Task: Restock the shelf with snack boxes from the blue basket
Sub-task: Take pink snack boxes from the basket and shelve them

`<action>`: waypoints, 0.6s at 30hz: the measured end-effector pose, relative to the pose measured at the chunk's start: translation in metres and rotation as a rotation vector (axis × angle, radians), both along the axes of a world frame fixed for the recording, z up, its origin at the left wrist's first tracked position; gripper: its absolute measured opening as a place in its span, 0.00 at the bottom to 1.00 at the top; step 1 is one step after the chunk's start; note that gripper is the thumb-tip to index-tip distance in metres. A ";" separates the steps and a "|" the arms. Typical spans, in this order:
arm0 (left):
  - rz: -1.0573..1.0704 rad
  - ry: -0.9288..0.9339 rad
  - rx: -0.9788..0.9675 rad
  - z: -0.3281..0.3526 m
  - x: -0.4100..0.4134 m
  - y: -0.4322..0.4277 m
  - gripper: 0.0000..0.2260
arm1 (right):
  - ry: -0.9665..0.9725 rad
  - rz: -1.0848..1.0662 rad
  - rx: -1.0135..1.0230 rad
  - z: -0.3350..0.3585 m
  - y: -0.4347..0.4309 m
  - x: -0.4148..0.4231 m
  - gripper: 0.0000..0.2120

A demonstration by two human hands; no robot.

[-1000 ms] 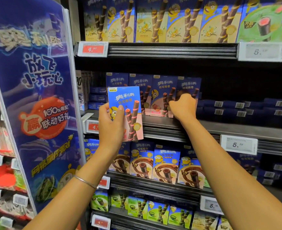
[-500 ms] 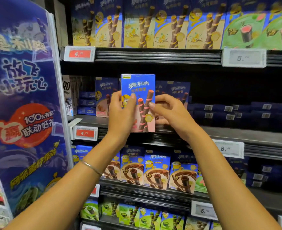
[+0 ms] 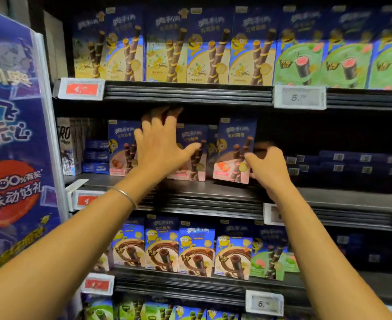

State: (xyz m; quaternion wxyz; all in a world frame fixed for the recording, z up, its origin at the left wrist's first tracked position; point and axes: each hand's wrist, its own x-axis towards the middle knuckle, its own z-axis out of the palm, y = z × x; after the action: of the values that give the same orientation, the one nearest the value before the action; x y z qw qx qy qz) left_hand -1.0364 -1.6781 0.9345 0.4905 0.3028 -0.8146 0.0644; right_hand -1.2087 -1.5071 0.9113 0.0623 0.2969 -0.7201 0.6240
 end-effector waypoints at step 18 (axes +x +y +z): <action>-0.027 -0.244 0.126 0.001 -0.010 -0.029 0.22 | 0.088 -0.189 0.185 -0.008 -0.030 0.000 0.12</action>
State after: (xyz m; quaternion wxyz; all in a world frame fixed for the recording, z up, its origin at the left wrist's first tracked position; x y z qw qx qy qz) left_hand -1.0465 -1.7074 0.9358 0.3685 0.3118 -0.8747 0.0429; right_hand -1.2083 -1.5372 0.9033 0.1246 0.2593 -0.7960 0.5326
